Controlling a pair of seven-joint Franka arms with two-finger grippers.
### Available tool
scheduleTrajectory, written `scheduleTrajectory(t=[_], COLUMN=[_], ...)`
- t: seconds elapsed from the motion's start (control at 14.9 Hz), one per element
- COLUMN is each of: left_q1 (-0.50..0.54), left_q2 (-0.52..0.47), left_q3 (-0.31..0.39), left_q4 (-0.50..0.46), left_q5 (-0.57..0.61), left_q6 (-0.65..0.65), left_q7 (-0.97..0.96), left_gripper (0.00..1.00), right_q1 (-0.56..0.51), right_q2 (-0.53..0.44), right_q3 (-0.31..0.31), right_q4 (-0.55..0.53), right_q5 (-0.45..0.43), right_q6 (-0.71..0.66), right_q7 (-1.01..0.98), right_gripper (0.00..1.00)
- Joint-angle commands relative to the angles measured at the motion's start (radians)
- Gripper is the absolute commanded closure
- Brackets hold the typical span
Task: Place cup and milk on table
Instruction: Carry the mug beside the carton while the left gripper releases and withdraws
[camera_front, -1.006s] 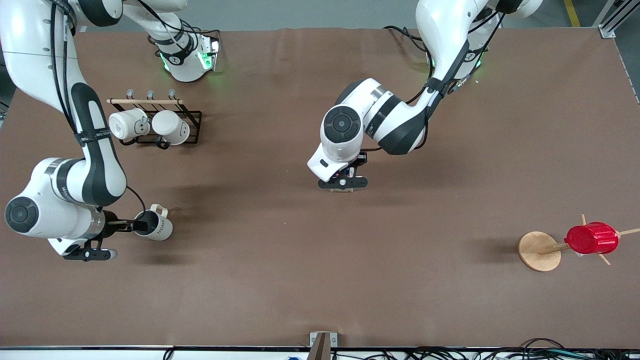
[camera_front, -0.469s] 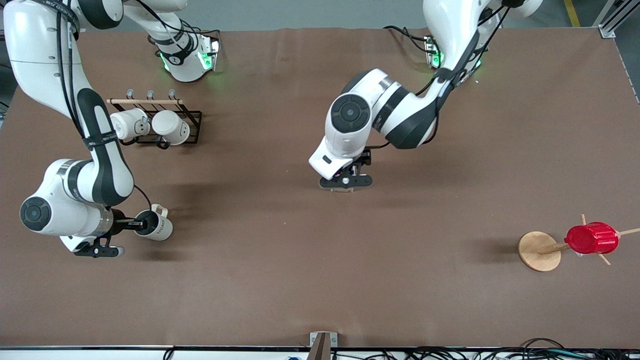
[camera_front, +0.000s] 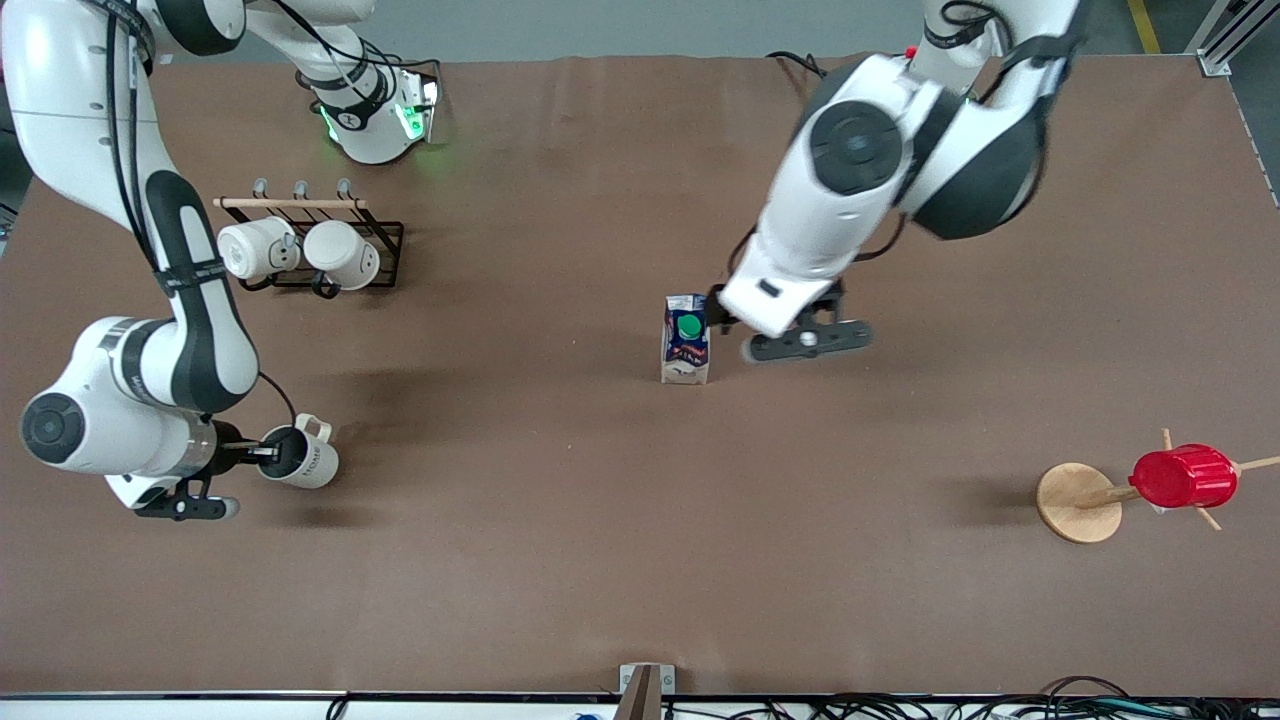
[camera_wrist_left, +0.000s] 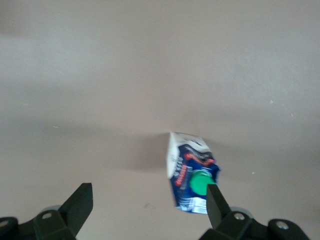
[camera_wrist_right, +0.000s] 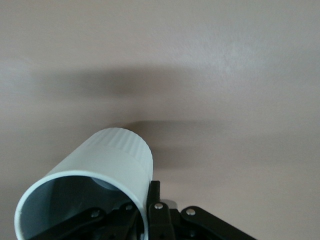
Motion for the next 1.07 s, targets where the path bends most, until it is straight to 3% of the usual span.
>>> scheduleTrajectory(t=[0.0,0.2,0.4,0.8,1.01], left_q1=[0.040,0.098,0.196,0.259,0.334], left_q2=[-0.130,-0.214,-0.382,-0.398,-0.374], left_q3=[-0.004,-0.007,-0.009,0.001,-0.001], left_q4=[-0.143,-0.229,-0.413,-0.391,-0.309], left_q5=[-0.002,-0.002,-0.014,-0.011,-0.003], left_q6=[0.013,0.030,0.079,0.070,0.004], left_q7=[0.039,0.111,0.284,0.381,0.457], left_gripper=[0.00,0.00,0.00,0.00,0.00], right_q1=[0.042,0.178,0.336,0.580,0.634], right_q2=[-0.074,-0.095,-0.091,-0.071,-0.054], right_q3=[0.029,0.029,0.030,0.029,0.030], right_q4=[0.046,0.040,0.039,-0.012,-0.058], right_q5=[0.033,0.033,0.039,0.071,0.078], right_q6=[-0.132,-0.140,-0.118,-0.017,0.050], right_q7=[0.093,0.264,0.462,0.740,0.768], right_gripper=[1.00,1.00,1.00,1.00,1.00])
